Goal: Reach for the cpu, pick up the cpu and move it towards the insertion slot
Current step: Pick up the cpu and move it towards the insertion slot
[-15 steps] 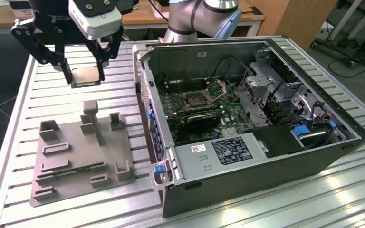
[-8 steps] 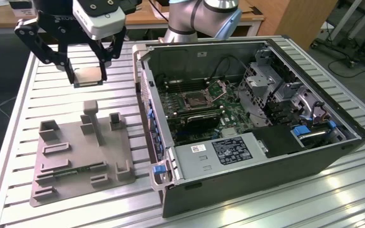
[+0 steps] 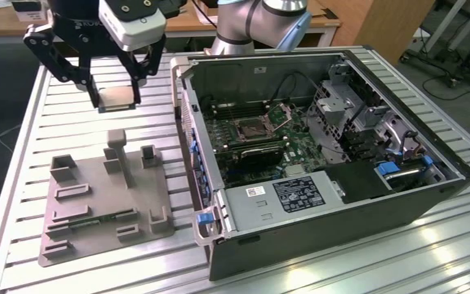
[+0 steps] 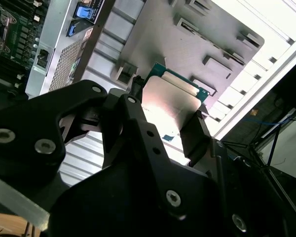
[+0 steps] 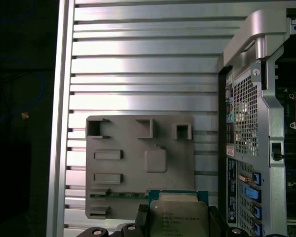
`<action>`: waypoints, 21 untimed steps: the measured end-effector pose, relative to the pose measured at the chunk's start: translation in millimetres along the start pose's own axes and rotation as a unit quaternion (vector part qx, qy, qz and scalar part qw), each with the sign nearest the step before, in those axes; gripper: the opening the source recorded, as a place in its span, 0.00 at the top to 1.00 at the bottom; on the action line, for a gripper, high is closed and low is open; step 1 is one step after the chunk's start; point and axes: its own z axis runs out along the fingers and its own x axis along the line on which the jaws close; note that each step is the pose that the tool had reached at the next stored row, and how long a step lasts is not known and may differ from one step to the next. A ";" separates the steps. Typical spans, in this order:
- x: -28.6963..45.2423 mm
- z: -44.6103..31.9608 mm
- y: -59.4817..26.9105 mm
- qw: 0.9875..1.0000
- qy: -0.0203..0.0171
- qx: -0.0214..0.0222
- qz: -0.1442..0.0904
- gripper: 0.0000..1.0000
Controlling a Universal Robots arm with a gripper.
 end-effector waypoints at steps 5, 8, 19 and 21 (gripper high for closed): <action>-2.0 0.0 0.0 1.000 0.000 0.000 0.000 0.45; -3.3 0.0 -0.1 1.000 0.000 0.000 0.000 0.45; -8.5 0.1 -0.1 1.000 0.000 0.000 0.000 0.45; -9.6 0.0 -0.1 1.000 0.000 0.000 0.000 0.45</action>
